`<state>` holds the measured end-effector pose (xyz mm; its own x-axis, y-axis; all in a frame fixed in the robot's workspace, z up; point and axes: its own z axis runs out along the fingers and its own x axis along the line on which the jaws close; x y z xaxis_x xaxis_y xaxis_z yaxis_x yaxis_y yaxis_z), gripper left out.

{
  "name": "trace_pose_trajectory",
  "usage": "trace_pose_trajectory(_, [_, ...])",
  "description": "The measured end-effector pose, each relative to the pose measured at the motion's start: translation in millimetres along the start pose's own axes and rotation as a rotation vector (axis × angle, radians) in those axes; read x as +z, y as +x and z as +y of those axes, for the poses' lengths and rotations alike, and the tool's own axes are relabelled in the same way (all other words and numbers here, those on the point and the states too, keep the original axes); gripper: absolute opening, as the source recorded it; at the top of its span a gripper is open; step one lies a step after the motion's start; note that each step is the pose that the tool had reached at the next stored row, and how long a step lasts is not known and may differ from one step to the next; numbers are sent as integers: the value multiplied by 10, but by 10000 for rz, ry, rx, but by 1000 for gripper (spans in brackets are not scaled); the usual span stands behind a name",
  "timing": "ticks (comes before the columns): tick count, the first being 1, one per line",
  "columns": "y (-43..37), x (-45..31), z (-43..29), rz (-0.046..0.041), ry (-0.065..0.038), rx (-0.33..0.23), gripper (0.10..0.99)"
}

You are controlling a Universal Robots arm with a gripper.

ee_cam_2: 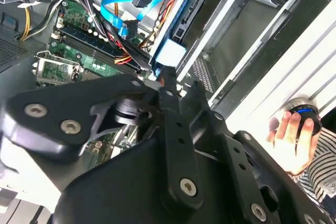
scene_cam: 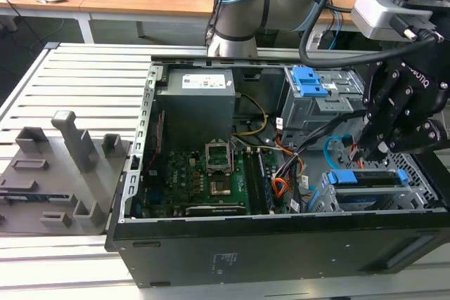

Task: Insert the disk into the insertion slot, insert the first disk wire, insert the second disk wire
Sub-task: 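Insert the disk into the insertion slot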

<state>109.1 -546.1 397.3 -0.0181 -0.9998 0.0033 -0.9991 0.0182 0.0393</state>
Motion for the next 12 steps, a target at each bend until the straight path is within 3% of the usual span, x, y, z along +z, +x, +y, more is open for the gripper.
trace_pose_trajectory(1, [0,0,0,0,0,0,118])
trace_pose_trajectory(2, [0,0,0,0,0,0,106])
trace_pose_trajectory(6, [0,1,0,0,0,0,106])
trace_pose_trajectory(7, [-2,2,-25,-4,-6,-1,106])
trace_pose_trajectory(8, [-10,-3,-94,1,-39,0,106])
trace_pose_trajectory(12, [-11,107,-129,-2,-65,-1,106])
